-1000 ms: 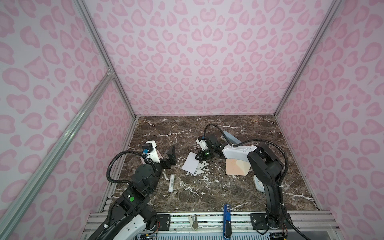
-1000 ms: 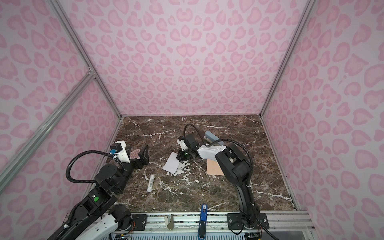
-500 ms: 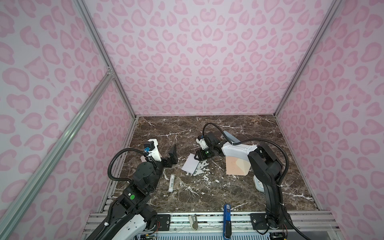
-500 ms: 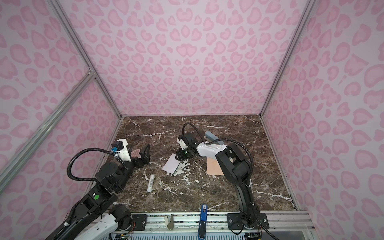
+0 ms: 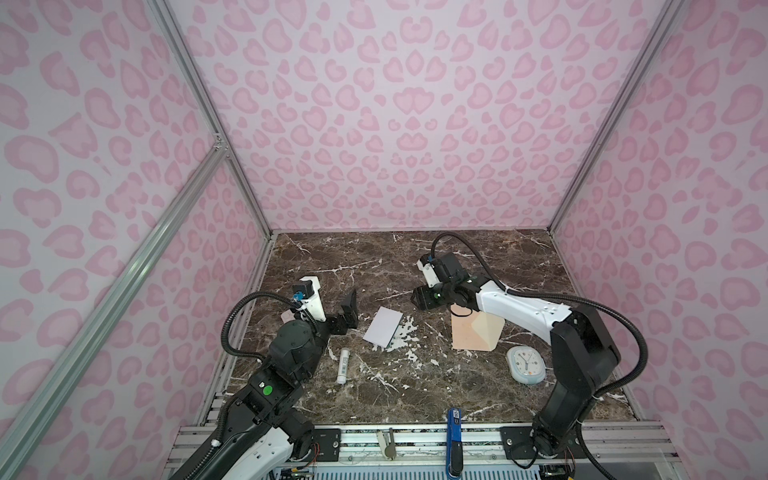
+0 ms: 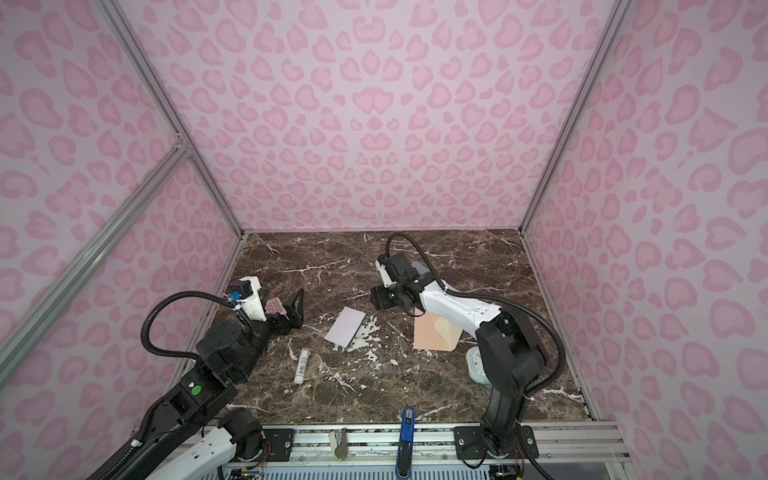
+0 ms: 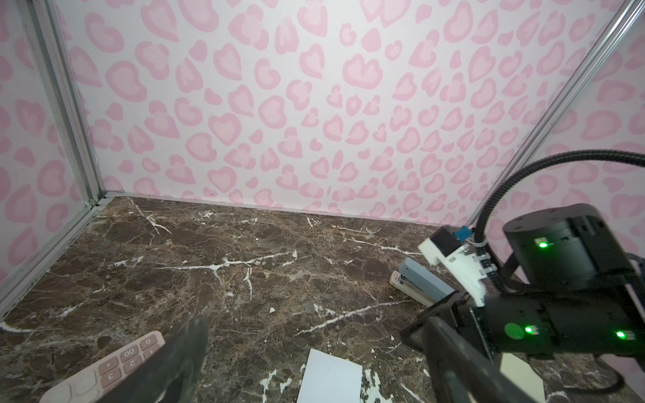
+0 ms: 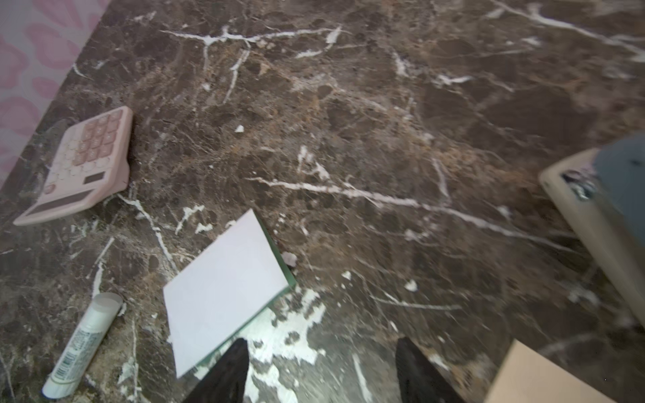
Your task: Place the letter into the envelope and seal it
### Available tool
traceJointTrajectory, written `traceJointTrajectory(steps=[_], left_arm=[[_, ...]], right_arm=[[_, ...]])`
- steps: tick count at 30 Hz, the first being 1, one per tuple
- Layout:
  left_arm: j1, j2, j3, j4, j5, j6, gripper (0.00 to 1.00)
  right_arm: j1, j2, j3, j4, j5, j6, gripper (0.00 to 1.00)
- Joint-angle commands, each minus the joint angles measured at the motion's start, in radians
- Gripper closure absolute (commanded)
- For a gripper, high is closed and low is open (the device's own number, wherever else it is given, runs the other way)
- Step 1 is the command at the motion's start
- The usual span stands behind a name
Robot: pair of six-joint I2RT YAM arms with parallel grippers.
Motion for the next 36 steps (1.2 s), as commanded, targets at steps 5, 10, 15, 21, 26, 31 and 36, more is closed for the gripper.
traceJointTrajectory(steps=[5, 10, 15, 21, 26, 31, 36], left_arm=[[0.0, 0.125, -0.006, 0.018, 0.099, -0.067, 0.02], [-0.017, 0.279, 0.008, 0.07, 0.211, -0.118, 0.03], [-0.057, 0.429, 0.05, 0.144, 0.308, -0.162, 0.05], [-0.106, 0.63, 0.159, 0.136, 0.407, -0.209, 0.1], [-0.133, 0.743, 0.202, 0.173, 0.468, -0.252, 0.12], [-0.146, 0.775, 0.219, 0.197, 0.48, -0.257, 0.12], [-0.149, 0.778, 0.219, 0.194, 0.474, -0.253, 0.12]], right_arm=[[-0.13, -0.219, -0.22, 0.022, 0.158, 0.054, 0.33], [-0.276, -0.372, -0.346, 0.015, 0.201, 0.169, 0.36], [-0.385, -0.443, -0.402, -0.042, 0.189, 0.239, 0.36], [-0.484, -0.465, -0.465, -0.066, 0.125, 0.283, 0.35], [-0.537, -0.469, -0.519, -0.034, 0.047, 0.302, 0.35], [-0.533, -0.442, -0.548, 0.022, -0.063, 0.301, 0.38], [-0.514, -0.435, -0.552, 0.008, -0.089, 0.295, 0.39]])
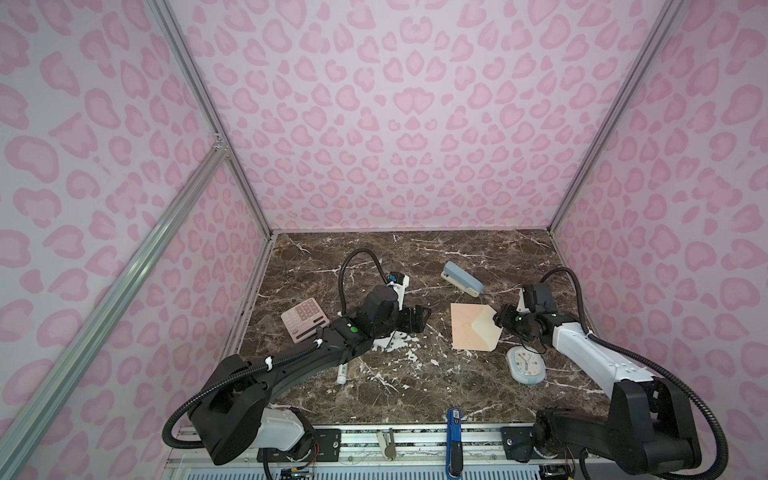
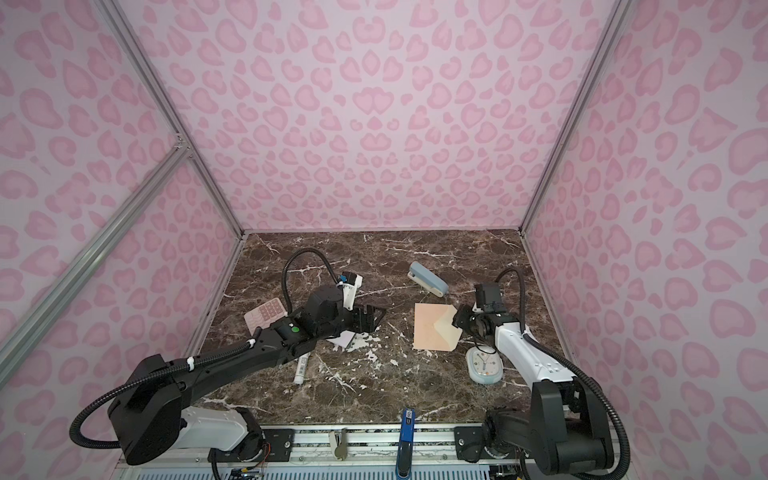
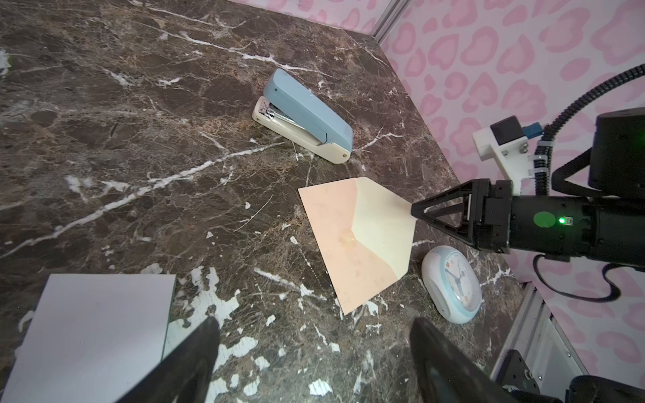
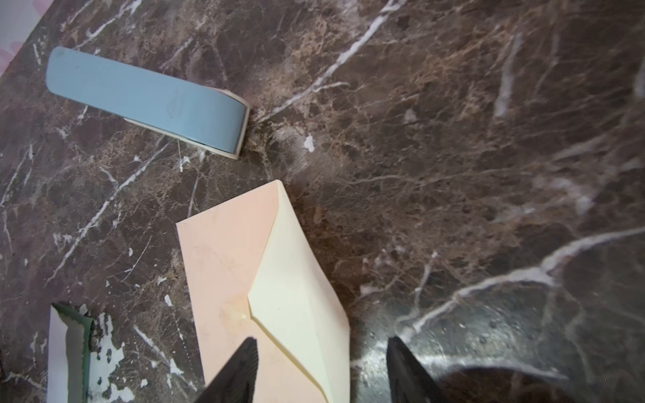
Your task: Place the letter into the envelope and seal it
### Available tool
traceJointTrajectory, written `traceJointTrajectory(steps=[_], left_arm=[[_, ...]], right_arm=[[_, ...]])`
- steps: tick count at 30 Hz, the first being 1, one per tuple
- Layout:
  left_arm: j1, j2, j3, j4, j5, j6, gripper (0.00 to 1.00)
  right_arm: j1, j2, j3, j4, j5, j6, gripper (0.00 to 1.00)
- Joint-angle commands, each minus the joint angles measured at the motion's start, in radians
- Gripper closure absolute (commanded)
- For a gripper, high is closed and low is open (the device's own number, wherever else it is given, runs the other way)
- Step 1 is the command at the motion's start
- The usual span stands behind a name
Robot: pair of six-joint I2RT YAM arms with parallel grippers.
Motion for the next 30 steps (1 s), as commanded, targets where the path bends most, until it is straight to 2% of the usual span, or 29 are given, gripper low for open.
traceJointTrajectory(steps=[1, 10, 25, 30], left_arm=[[0.0, 0.004, 0.014, 0.038, 0.006, -0.007, 0.12], [-0.001, -0.016, 0.003, 0.026, 0.017, -0.008, 0.12], [-0.015, 0.003, -0.022, 0.081, 0.082, -0.066, 0.14], [-0.02, 0.016, -0.015, 0.111, 0.091, -0.074, 0.15]], right_arm=[[0.007, 0.003, -0.015, 0.008, -0.03, 0.001, 0.39], [0.007, 0.016, -0.066, 0.038, -0.039, 0.018, 0.42], [0.032, 0.054, -0.072, 0.071, -0.046, 0.019, 0.59], [0.033, 0.067, -0.075, 0.083, -0.043, 0.011, 0.69]])
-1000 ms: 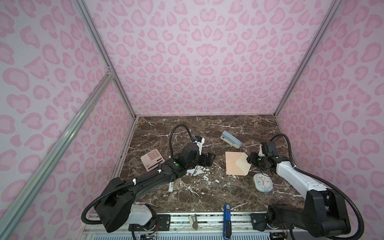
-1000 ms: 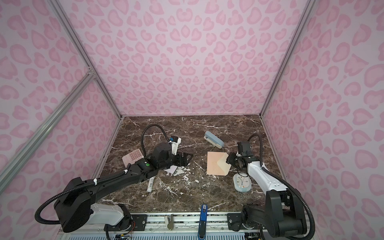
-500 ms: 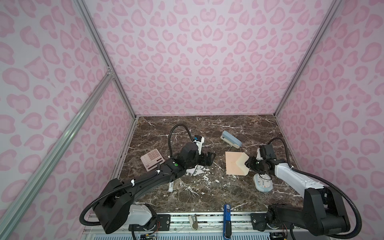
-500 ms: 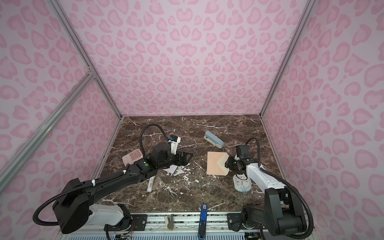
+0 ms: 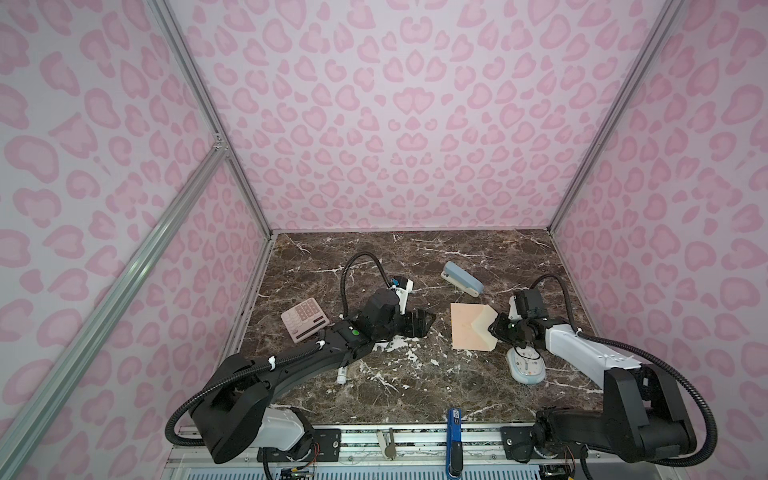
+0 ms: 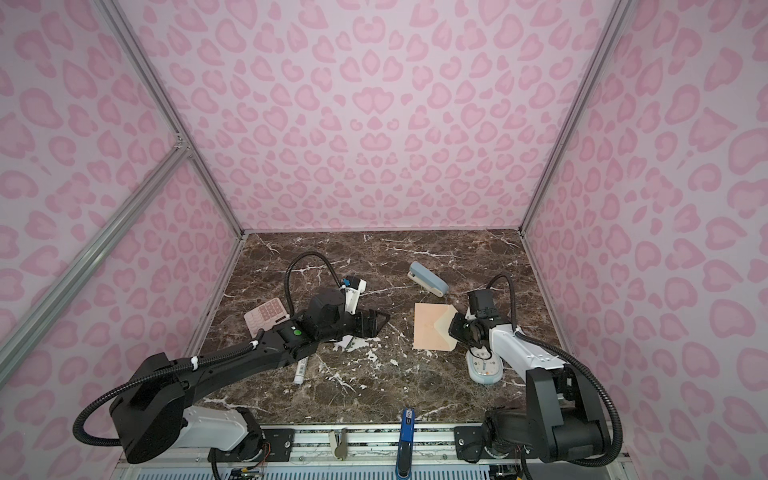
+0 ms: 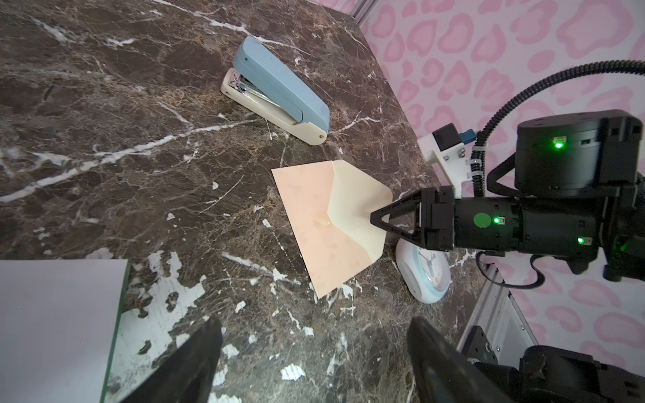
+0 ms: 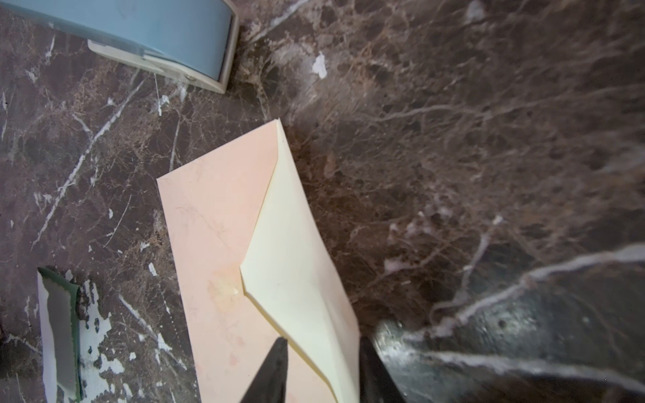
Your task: Place the letter into the envelope and seal it
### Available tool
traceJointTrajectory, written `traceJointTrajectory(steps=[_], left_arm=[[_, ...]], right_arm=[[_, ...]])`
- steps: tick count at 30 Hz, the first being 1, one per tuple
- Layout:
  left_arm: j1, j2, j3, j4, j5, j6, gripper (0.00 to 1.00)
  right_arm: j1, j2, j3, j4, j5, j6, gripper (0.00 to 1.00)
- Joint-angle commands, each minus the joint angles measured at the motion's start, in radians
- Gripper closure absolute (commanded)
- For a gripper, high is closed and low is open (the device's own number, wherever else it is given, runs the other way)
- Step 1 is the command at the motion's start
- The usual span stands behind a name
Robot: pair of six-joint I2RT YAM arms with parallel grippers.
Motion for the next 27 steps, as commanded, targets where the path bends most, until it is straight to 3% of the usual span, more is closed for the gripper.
traceJointTrajectory(steps=[1, 15, 27], left_arm=[[-0.003, 0.007, 0.011, 0.066, 0.012, -0.016, 0.15], [-0.007, 0.009, 0.014, 0.048, 0.005, -0.018, 0.15], [-0.009, -0.024, 0.032, -0.011, -0.015, 0.005, 0.15]], right_arm=[[0.001, 0.009, -0.009, 0.025, 0.009, -0.006, 0.7], [0.016, 0.006, -0.007, 0.035, 0.03, -0.026, 0.89], [0.083, -0.114, 0.056, -0.096, 0.102, -0.055, 0.99]])
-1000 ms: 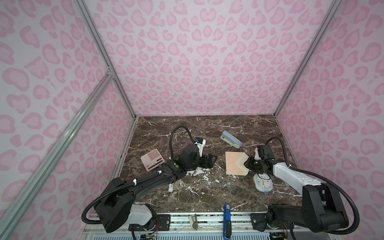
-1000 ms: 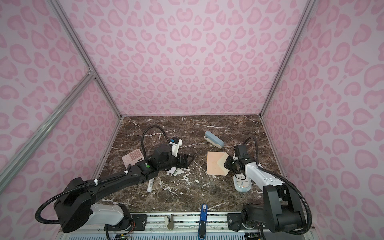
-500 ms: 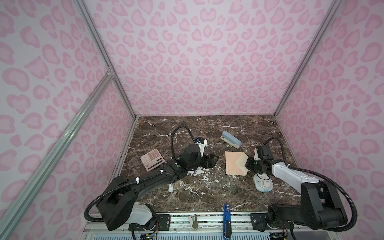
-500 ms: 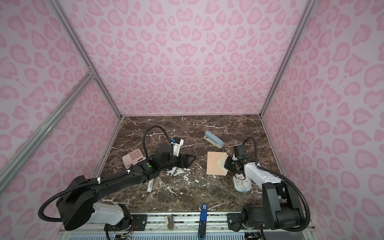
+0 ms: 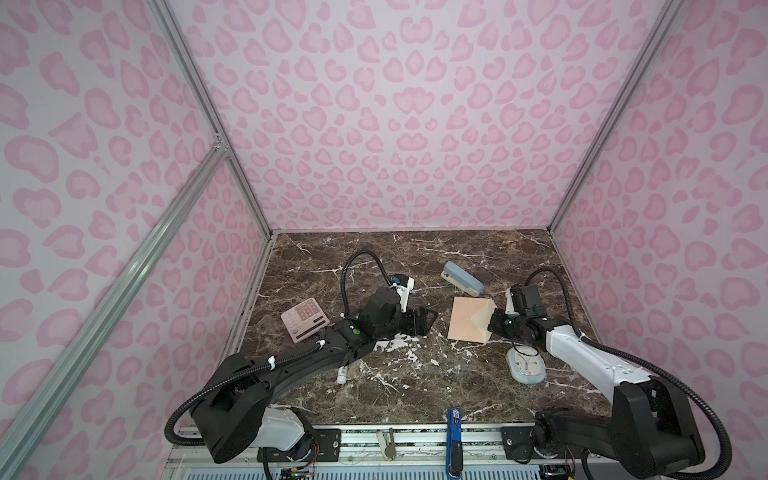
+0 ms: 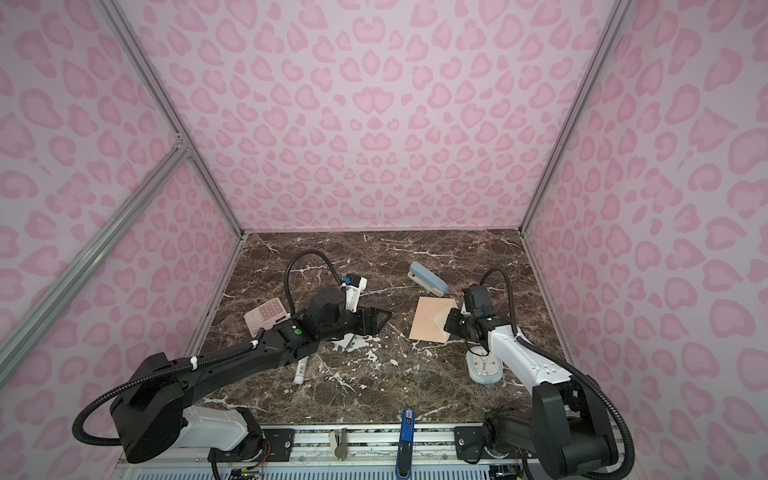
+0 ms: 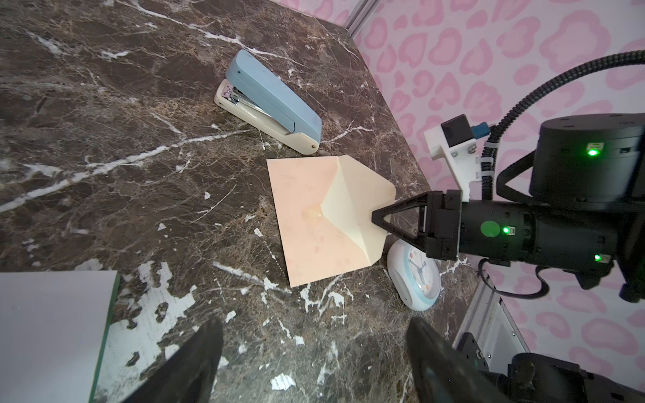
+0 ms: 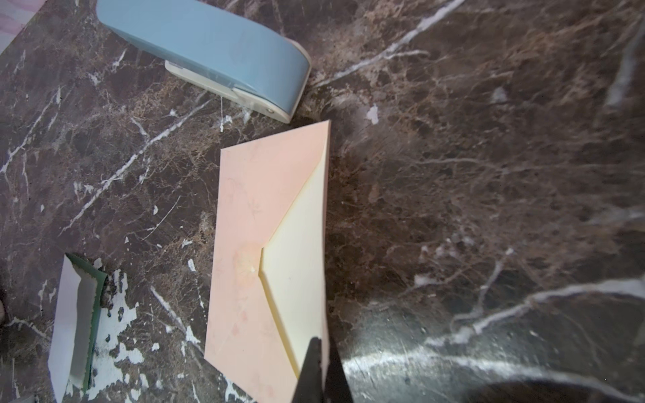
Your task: Place the letter into the envelope and seal it
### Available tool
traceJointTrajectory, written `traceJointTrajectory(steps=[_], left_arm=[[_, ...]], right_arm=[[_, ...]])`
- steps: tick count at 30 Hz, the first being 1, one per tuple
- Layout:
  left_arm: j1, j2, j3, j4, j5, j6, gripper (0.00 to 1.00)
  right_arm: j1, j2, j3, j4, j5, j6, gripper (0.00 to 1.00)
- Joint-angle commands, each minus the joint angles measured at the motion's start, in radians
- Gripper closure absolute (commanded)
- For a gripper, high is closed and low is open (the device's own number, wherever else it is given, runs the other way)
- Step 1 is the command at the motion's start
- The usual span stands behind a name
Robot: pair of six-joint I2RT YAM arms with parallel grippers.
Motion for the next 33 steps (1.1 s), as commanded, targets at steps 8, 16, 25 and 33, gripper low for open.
traceJointTrajectory(steps=[8, 16, 25, 33], left_arm=[[0.001, -0.143, -0.027, -0.06, -0.083, 0.045, 0.15], [0.001, -0.302, -0.063, -0.166, -0.18, 0.081, 0.14], [0.013, -0.474, -0.11, -0.246, -0.277, 0.09, 0.13], [0.015, -0.557, -0.137, -0.301, -0.321, 0.087, 0.12]], right_arm=[[0.088, -0.208, 0.036, -0.164, 0.025, 0.032, 1.0], [0.227, -0.298, 0.047, -0.182, 0.055, 0.154, 1.0], [0.48, -0.247, 0.08, -0.075, 0.097, 0.294, 1.0], [0.63, -0.171, 0.043, 0.084, 0.124, 0.411, 1.0]])
